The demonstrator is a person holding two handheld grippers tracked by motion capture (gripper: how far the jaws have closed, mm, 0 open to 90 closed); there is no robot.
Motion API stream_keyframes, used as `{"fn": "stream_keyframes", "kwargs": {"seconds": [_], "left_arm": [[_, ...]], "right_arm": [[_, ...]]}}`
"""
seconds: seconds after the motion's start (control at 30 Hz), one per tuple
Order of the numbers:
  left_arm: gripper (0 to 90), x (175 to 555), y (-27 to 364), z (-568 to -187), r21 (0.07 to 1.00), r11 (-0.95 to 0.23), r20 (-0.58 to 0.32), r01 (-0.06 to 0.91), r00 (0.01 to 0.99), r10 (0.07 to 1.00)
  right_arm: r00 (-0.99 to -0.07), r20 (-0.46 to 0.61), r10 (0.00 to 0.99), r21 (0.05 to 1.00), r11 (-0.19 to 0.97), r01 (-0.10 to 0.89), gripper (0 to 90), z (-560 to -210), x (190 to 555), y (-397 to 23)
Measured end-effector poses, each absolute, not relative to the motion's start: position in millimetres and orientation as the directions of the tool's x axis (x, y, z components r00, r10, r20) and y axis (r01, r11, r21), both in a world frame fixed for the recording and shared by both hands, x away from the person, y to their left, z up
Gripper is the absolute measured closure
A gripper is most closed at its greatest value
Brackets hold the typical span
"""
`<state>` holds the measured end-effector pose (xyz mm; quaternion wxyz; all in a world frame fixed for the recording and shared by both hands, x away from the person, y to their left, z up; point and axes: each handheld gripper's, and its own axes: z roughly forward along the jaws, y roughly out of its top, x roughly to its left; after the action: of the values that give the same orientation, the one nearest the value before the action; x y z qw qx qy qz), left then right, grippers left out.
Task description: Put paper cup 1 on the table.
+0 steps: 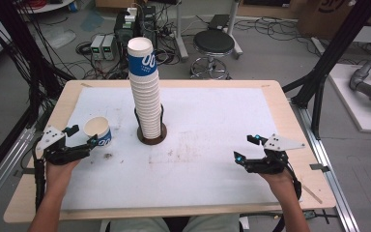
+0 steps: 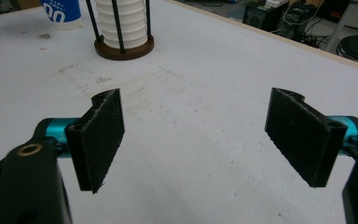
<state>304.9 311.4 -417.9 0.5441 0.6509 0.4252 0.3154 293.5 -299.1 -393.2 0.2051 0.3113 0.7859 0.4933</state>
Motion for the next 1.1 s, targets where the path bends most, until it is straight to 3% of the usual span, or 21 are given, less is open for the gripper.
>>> {"fn": "stream_keyframes", "kwargs": {"seconds": [0.23, 0.47, 0.8, 1.1], "left_arm": [[15.1, 297, 306, -399, 0.994, 0.009, -0.062, 0.113, 0.479, 0.875], [15.1, 296, 291, -386, 0.994, 0.044, -0.096, 0.103, 0.576, 0.812], [15.1, 298, 255, -370, 0.996, 0.016, -0.071, 0.088, 0.672, 0.737], [15.1, 297, 248, -371, 0.995, 0.014, -0.077, 0.098, 0.684, 0.725]], "right_arm": [[-0.723, -0.012, 0.691, 0.903, 0.319, 0.289, 20.2, -394, 294, -298], [-0.713, -0.010, 0.701, 0.915, 0.293, 0.276, 20.2, -392, 294, -302], [-0.703, 0.002, 0.711, 0.917, 0.279, 0.284, 20.2, -391, 291, -304], [-0.692, 0.008, 0.722, 0.917, 0.270, 0.293, 20.2, -392, 290, -310]]}}
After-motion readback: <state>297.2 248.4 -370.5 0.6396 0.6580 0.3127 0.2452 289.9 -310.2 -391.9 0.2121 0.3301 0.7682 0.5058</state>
